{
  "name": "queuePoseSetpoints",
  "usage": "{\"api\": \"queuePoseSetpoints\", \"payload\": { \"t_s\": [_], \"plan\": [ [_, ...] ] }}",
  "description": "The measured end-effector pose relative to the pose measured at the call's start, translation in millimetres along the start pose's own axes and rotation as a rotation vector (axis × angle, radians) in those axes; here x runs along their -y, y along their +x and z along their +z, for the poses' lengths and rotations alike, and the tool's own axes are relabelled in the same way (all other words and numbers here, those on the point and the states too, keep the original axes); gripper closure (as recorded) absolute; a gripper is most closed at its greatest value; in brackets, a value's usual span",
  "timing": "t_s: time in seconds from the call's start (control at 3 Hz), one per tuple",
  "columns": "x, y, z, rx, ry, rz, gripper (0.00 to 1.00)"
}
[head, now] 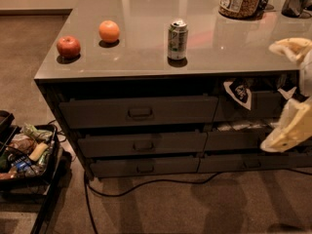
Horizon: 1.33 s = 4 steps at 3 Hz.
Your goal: Open middle drawer
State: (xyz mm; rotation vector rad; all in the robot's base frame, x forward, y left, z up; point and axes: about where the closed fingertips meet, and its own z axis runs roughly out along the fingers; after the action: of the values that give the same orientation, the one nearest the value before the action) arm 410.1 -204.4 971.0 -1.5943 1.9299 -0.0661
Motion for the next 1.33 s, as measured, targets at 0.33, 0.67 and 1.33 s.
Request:
{"api": "queuePoseSetpoints", "payload": {
  "t_s": [0.33, 0.67, 1.33],
  "plan": [
    [-8, -7, 32, 0.088, 0.034, -0.066, 0.0],
    [-12, -19, 78, 0.114, -0.024, -0.144, 0.0],
    [-26, -5, 112, 0.139, -0.075, -0.153, 0.0]
  ]
}}
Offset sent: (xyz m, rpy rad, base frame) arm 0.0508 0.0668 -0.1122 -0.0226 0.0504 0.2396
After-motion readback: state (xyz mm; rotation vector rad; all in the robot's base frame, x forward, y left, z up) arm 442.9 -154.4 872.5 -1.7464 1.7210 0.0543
